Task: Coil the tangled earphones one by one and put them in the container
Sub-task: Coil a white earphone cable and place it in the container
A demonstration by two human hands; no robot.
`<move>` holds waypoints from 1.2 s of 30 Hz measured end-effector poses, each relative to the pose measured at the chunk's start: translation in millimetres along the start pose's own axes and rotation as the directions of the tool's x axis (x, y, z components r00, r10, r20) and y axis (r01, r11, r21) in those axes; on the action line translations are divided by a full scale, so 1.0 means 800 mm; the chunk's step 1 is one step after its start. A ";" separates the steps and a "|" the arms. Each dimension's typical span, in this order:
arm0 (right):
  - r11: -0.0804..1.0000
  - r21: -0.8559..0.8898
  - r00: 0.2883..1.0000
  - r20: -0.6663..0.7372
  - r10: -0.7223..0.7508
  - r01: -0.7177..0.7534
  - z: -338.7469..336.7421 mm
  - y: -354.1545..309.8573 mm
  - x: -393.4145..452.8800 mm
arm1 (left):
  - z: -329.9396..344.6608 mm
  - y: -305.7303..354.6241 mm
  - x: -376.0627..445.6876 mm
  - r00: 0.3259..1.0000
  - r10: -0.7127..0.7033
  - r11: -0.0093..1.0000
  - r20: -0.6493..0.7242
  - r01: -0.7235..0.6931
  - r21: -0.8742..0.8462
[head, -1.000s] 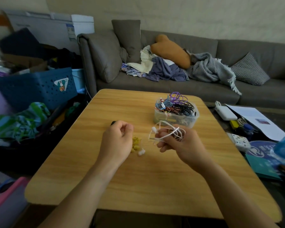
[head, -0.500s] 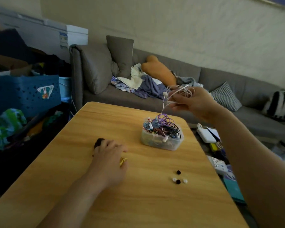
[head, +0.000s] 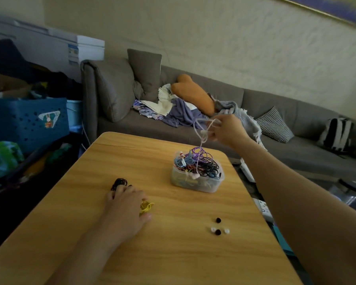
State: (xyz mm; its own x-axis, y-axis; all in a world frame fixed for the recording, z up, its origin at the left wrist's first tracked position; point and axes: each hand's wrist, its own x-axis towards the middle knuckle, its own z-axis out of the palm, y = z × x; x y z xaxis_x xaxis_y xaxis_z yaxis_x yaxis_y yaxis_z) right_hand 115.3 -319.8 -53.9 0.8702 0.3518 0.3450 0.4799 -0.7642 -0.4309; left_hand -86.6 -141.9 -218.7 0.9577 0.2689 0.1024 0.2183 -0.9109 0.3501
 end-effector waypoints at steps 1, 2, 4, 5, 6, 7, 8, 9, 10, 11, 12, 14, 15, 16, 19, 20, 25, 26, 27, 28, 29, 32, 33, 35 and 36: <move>0.997 0.073 0.999 -0.036 0.027 -0.024 -0.005 -0.003 0.003 | 0.000 0.000 0.001 1.000 -0.002 1.000 -0.002 0.002 0.000; 0.987 0.153 0.996 -0.073 0.053 -0.042 -0.010 -0.007 0.006 | 0.000 0.000 0.002 1.000 -0.006 1.000 -0.001 0.006 0.006; 0.967 0.252 0.989 -0.129 0.075 -0.041 -0.022 -0.012 0.009 | 0.000 0.003 0.005 1.000 -0.013 1.000 0.003 0.013 0.012; 0.963 0.266 0.985 -0.153 0.074 -0.031 -0.025 -0.016 0.010 | 0.000 0.004 0.005 1.000 -0.018 1.000 0.005 0.018 0.008; 0.972 0.235 0.984 -0.171 0.055 -0.014 -0.025 -0.017 0.013 | 0.000 0.005 0.004 1.000 -0.024 1.000 0.006 0.024 0.004; 0.983 0.182 0.985 -0.172 0.028 0.004 -0.026 -0.017 0.014 | -0.002 0.006 0.004 1.000 -0.027 1.000 -0.001 0.027 0.008; 0.995 0.102 0.990 -0.143 -0.005 0.019 -0.022 -0.016 0.017 | -0.002 0.006 0.003 0.999 -0.032 0.999 -0.009 0.032 0.017; 0.999 -0.004 0.995 -0.090 -0.041 0.041 -0.018 -0.016 0.018 | -0.003 0.007 0.003 0.999 -0.035 0.999 -0.017 0.036 0.032; 0.990 -0.121 0.996 -0.034 -0.084 0.079 -0.010 -0.015 0.016 | -0.003 0.007 0.003 0.999 -0.038 0.998 -0.020 0.039 0.045; 0.969 -0.218 0.993 0.028 -0.115 0.119 -0.002 -0.015 0.012 | -0.004 0.008 0.003 0.999 -0.039 0.998 -0.023 0.040 0.053; 0.949 -0.279 0.989 0.077 -0.129 0.146 0.008 -0.012 0.008 | -0.004 0.008 0.003 0.999 -0.041 0.998 -0.023 0.042 0.056; 0.922 -0.359 0.981 0.172 -0.088 0.145 0.033 0.000 0.001 | -0.004 0.009 0.003 0.999 -0.044 0.997 -0.020 0.045 0.057; 0.904 -0.402 0.973 0.224 -0.053 0.142 0.047 0.009 -0.001 | -0.003 0.009 0.002 0.999 -0.044 0.998 -0.023 0.045 0.051; 0.882 -0.446 0.962 0.272 -0.026 0.150 0.058 0.017 -0.006 | -0.002 0.009 0.002 0.999 -0.045 0.998 -0.027 0.047 0.042; 0.804 -0.555 0.924 0.382 0.020 0.212 0.080 0.026 -0.021 | -0.003 0.009 0.001 0.998 -0.049 0.998 -0.045 0.050 0.041; 0.775 -0.585 0.905 0.424 0.042 0.238 0.083 0.026 -0.024 | -0.003 0.008 0.002 0.998 -0.047 0.998 -0.049 0.050 0.048; 0.817 -0.541 0.850 0.510 0.130 0.200 0.075 0.030 -0.006 | -0.007 0.005 0.006 0.998 -0.043 0.997 -0.045 0.046 0.063; 0.846 -0.509 0.831 0.531 0.165 0.157 0.063 0.027 -0.003 | -0.008 0.005 0.005 0.998 -0.044 0.997 -0.044 0.047 0.066; 0.877 -0.466 0.813 0.551 0.187 0.114 0.050 0.023 0.000 | -0.009 0.004 0.005 0.998 -0.047 0.996 -0.044 0.050 0.072; 0.906 -0.416 0.797 0.571 0.199 0.072 0.036 0.017 0.002 | -0.010 0.003 0.006 0.998 -0.049 0.996 -0.044 0.052 0.078; 0.933 -0.358 0.784 0.589 0.199 0.031 0.025 0.013 0.003 | -0.010 0.003 0.005 0.998 -0.049 0.995 -0.045 0.053 0.080; 0.976 -0.214 0.830 0.550 0.096 0.028 0.023 0.014 0.007 | -0.012 0.005 0.003 0.998 -0.048 0.996 -0.048 0.052 0.070; 0.978 -0.202 0.880 0.472 0.045 0.058 0.030 0.016 0.004 | -0.012 0.005 0.002 0.998 -0.047 0.996 -0.050 0.050 0.068; 0.980 -0.171 0.926 0.377 -0.030 0.101 0.051 0.021 -0.006 | -0.012 0.006 0.000 0.998 -0.044 0.996 -0.054 0.048 0.069; 0.980 -0.150 0.912 0.405 -0.058 0.129 0.064 0.024 -0.009 | -0.013 0.006 0.000 0.998 -0.042 0.996 -0.057 0.046 0.071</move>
State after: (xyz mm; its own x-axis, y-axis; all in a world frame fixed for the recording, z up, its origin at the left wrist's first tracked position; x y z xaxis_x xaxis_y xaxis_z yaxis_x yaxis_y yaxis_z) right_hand 123.8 -309.8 -107.2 0.8113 0.5846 0.0021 0.5660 -0.7845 -0.2532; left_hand -87.8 -143.2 -207.5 0.9355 0.3241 0.1406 0.2747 -0.9176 0.2872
